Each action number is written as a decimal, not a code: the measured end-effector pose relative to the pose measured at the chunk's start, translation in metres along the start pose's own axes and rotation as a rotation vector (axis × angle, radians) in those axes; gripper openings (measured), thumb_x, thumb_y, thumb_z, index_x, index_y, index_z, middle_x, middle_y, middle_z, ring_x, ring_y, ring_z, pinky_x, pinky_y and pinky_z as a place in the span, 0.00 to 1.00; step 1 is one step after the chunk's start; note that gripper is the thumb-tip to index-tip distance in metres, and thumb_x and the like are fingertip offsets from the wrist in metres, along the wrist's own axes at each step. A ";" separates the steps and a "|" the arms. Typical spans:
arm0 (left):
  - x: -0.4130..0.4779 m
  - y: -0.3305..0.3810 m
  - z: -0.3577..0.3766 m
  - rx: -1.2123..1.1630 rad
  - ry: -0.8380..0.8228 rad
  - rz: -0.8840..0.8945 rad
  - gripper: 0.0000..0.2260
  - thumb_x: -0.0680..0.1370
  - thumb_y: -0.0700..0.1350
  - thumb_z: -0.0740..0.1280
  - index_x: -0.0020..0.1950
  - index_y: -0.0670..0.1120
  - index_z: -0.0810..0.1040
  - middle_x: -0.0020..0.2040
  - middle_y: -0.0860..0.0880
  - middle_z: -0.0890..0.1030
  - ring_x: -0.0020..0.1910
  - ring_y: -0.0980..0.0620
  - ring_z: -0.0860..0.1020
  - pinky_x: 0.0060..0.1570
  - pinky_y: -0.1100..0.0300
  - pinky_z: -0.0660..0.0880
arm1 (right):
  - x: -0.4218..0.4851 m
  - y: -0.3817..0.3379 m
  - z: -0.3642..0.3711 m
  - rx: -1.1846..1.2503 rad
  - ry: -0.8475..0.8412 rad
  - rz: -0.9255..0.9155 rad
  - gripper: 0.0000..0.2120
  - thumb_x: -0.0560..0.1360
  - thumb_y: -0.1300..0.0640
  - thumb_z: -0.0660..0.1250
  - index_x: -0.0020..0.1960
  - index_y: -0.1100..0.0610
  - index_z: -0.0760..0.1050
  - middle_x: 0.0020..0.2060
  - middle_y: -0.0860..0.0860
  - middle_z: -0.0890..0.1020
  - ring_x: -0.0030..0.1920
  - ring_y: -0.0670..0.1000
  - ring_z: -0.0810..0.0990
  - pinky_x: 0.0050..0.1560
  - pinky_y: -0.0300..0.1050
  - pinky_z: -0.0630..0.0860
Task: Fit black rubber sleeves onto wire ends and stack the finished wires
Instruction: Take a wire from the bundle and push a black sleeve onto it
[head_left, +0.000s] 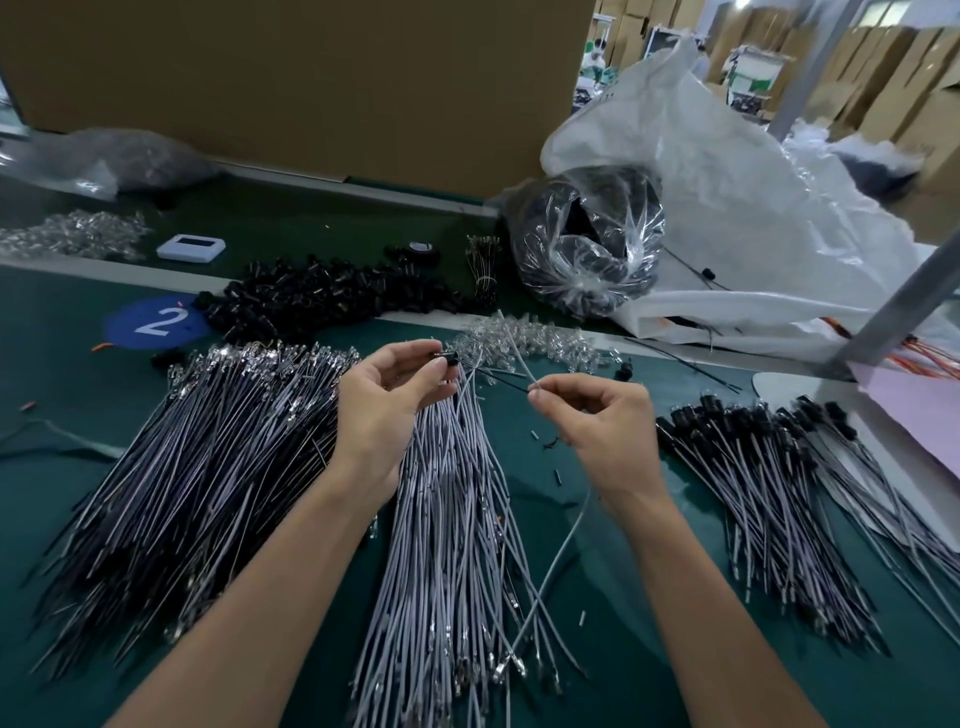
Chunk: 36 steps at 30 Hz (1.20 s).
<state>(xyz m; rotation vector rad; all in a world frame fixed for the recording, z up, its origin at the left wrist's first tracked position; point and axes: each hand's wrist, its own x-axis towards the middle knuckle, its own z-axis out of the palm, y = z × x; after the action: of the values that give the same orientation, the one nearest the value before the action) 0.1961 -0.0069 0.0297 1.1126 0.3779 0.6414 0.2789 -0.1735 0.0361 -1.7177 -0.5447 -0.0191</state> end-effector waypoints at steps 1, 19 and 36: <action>0.000 0.000 0.000 0.002 -0.003 0.002 0.07 0.76 0.31 0.68 0.50 0.41 0.81 0.40 0.48 0.85 0.43 0.51 0.84 0.44 0.62 0.81 | 0.000 0.000 0.000 0.001 0.003 -0.001 0.04 0.70 0.62 0.76 0.40 0.53 0.85 0.30 0.45 0.83 0.29 0.40 0.75 0.34 0.33 0.70; -0.004 -0.003 0.003 0.170 -0.141 0.048 0.09 0.73 0.30 0.71 0.49 0.41 0.83 0.41 0.49 0.86 0.43 0.48 0.85 0.45 0.60 0.82 | -0.002 -0.002 0.000 -0.015 -0.017 0.005 0.03 0.70 0.62 0.76 0.42 0.55 0.85 0.33 0.48 0.84 0.29 0.39 0.75 0.35 0.33 0.70; -0.002 -0.004 0.005 -0.206 -0.045 -0.170 0.17 0.77 0.30 0.64 0.64 0.41 0.76 0.47 0.45 0.86 0.45 0.51 0.85 0.43 0.62 0.81 | -0.011 -0.003 0.015 -0.052 -0.034 -0.050 0.08 0.71 0.59 0.76 0.40 0.45 0.84 0.29 0.47 0.83 0.30 0.44 0.78 0.33 0.40 0.75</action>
<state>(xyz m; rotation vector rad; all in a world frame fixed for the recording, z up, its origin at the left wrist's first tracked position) 0.1988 -0.0131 0.0285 0.8864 0.3545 0.4927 0.2637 -0.1629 0.0323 -1.7569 -0.6170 -0.0401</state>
